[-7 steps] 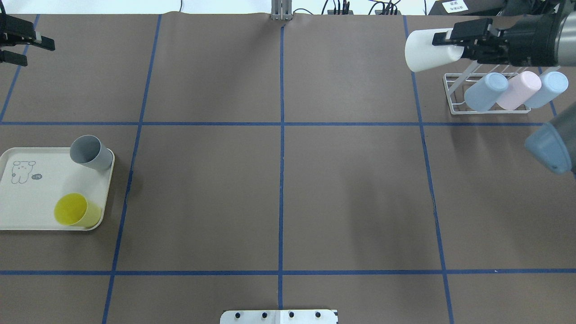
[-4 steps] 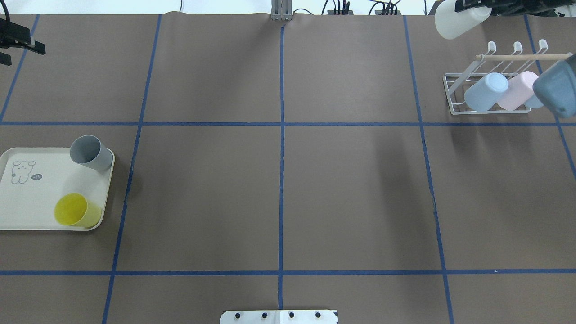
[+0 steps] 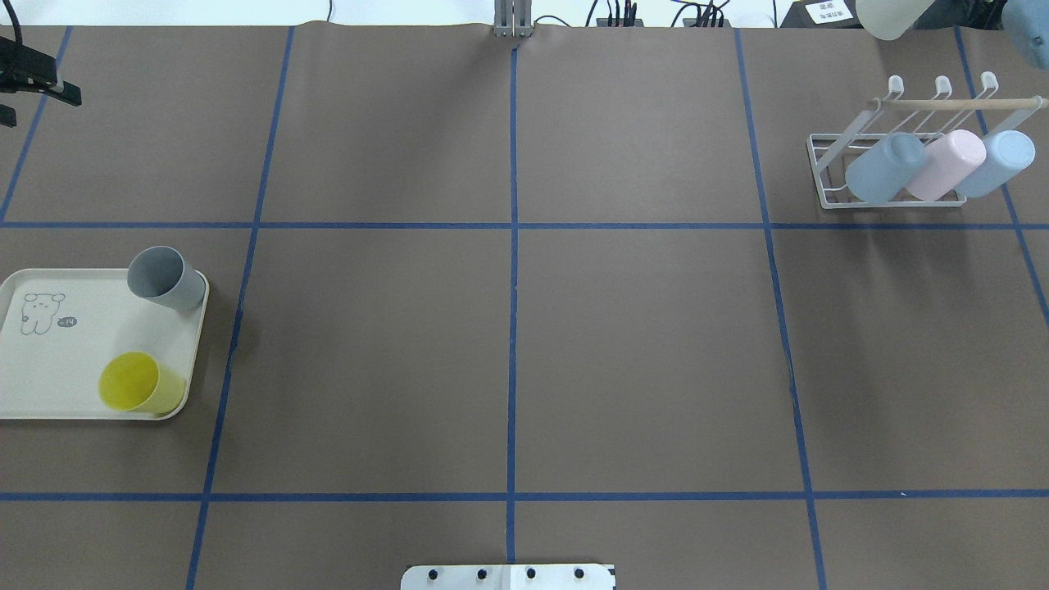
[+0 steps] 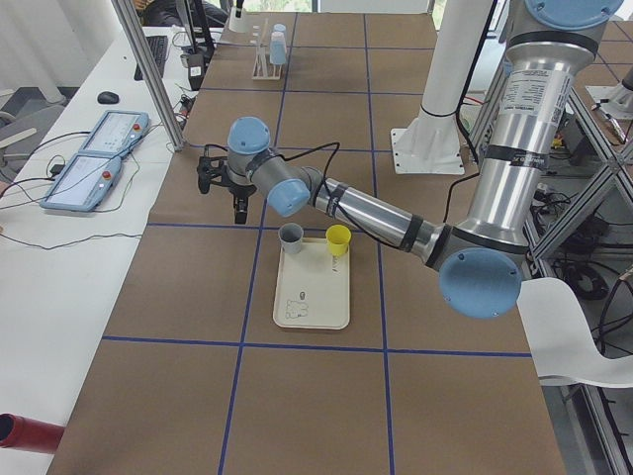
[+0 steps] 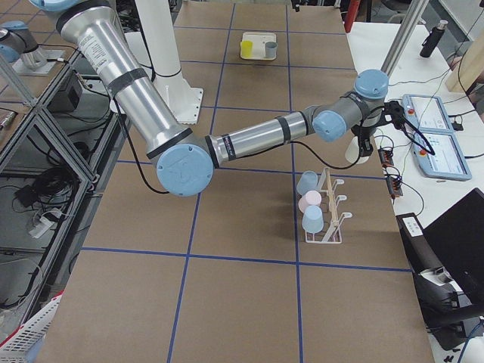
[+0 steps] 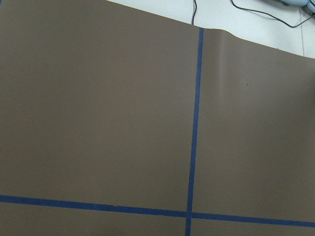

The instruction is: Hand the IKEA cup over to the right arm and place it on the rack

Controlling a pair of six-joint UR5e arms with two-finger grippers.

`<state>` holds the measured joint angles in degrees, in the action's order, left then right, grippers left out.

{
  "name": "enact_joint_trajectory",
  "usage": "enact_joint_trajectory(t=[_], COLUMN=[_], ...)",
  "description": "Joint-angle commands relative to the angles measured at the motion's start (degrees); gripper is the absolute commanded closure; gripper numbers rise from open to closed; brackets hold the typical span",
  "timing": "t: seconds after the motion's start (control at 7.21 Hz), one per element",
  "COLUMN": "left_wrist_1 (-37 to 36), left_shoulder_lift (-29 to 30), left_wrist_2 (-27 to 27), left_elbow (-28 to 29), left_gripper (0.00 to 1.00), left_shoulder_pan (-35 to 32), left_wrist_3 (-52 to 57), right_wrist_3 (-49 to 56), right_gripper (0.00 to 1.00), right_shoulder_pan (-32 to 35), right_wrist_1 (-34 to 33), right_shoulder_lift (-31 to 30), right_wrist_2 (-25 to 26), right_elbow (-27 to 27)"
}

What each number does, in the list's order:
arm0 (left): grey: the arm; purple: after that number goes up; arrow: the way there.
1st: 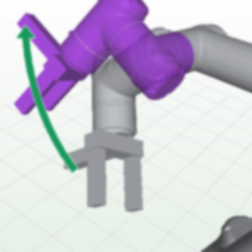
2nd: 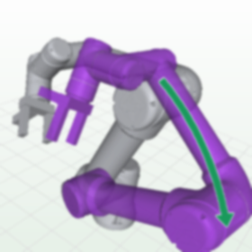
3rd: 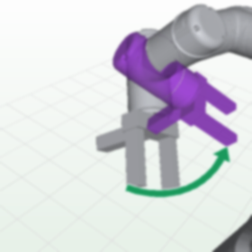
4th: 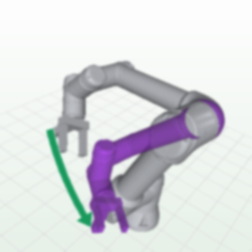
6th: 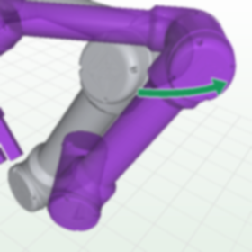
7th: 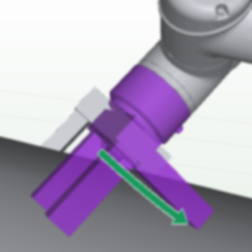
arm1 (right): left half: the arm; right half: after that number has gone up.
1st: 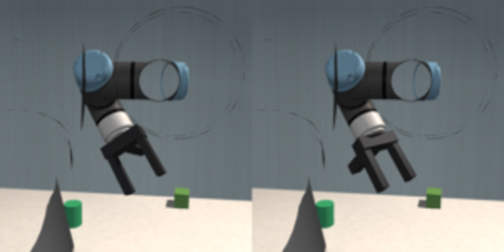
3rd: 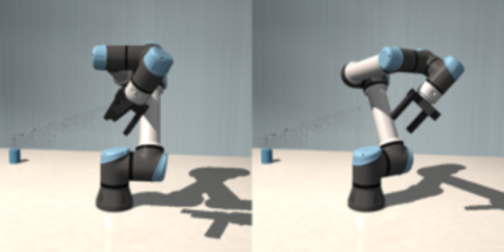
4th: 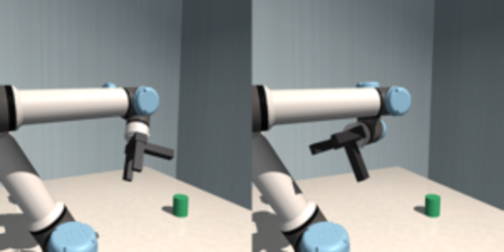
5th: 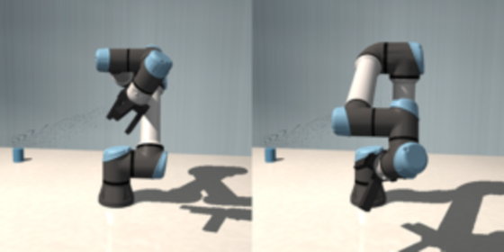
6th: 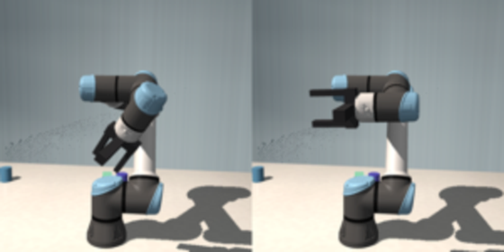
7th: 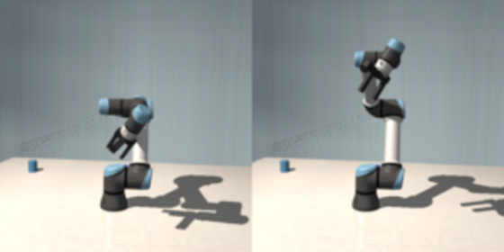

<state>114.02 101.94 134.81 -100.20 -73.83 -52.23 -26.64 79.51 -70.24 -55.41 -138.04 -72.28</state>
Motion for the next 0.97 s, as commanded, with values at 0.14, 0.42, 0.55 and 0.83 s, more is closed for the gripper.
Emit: enact_joint_trajectory(t=[0.14, 0.42, 0.55, 0.83], left_wrist_1=[-1.3, -1.3, -1.3, -1.3], left_shoulder_lift=[-0.1, -0.4, -0.5, -0.4], left_wrist_2=[0.0, -0.1, -0.1, 0.0], left_elbow=[-1.7, -2.7, -3.0, -3.1], left_gripper=[0.0, 0.0, 0.0, 0.0], left_shoulder_pan=[0.0, 0.0, 0.0, 0.0], left_wrist_3=[-0.1, -0.2, -0.3, -0.4], right_wrist_3=[10.1, 12.4, 12.5, 13.8], right_gripper=[0.74, 0.74, 0.74, 0.74], right_shoulder_pan=[-0.1, -0.2, -0.6, -0.8], right_wrist_1=[-5.1, -9.0, -9.0, -8.9], right_shoulder_lift=[0.6, 3.6, 3.6, 3.0], right_wrist_2=[-1.3, -1.0, -0.7, -0.7], right_elbow=[4.5, 6.7, 7.1, 7.3])
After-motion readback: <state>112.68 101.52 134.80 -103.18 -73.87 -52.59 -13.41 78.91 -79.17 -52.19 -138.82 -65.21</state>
